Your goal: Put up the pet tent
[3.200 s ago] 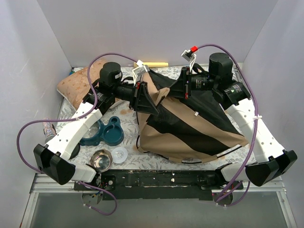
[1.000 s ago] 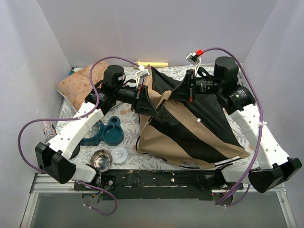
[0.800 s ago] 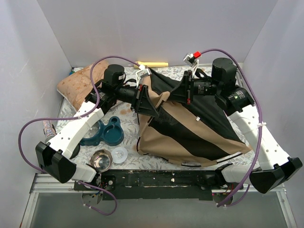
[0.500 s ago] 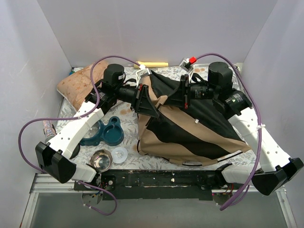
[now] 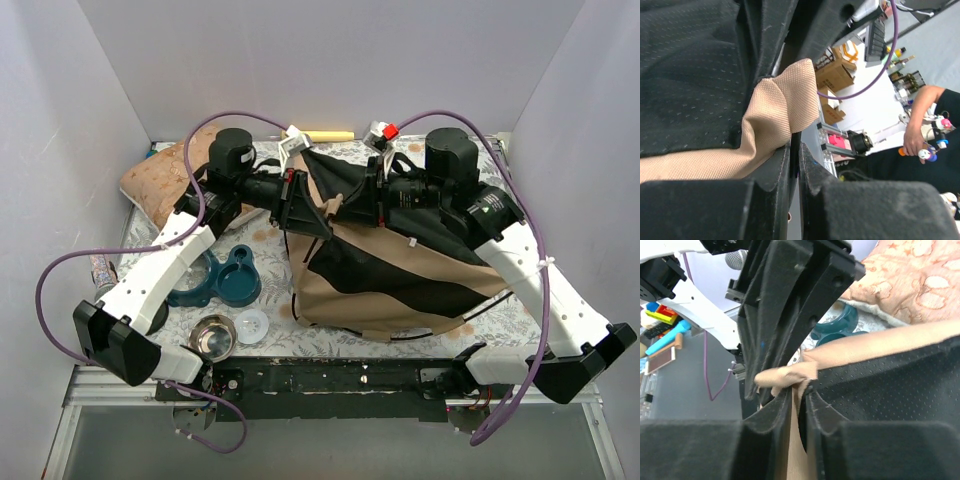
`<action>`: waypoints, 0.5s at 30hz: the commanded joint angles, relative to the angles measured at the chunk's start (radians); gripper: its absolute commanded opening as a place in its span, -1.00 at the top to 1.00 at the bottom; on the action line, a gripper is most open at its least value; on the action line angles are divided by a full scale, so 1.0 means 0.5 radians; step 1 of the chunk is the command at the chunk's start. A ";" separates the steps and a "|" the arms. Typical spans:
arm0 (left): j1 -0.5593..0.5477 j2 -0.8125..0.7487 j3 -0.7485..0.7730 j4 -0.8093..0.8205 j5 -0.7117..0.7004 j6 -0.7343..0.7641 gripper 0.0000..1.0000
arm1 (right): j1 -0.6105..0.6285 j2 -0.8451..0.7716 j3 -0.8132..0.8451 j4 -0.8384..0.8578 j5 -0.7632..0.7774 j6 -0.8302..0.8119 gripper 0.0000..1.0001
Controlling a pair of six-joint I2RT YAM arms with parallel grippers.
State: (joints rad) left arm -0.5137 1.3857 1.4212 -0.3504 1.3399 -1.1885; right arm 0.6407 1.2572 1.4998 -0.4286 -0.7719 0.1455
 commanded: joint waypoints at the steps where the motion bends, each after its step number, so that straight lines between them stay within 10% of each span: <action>1: 0.153 -0.013 0.020 0.176 -0.146 -0.148 1.00 | -0.011 0.020 0.218 -0.140 -0.045 -0.134 0.19; 6: 0.266 -0.026 0.005 0.369 -0.201 -0.377 1.00 | -0.134 0.047 0.464 -0.293 0.193 -0.358 -0.46; 15: 0.334 0.054 0.096 0.477 -0.599 -0.905 1.00 | -0.162 -0.115 0.682 -0.312 0.495 -0.696 -0.57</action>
State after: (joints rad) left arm -0.3672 1.3857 1.4223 -0.0727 1.1805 -1.4910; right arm 0.5591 1.2697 1.7844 -0.5861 -0.5888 -0.0978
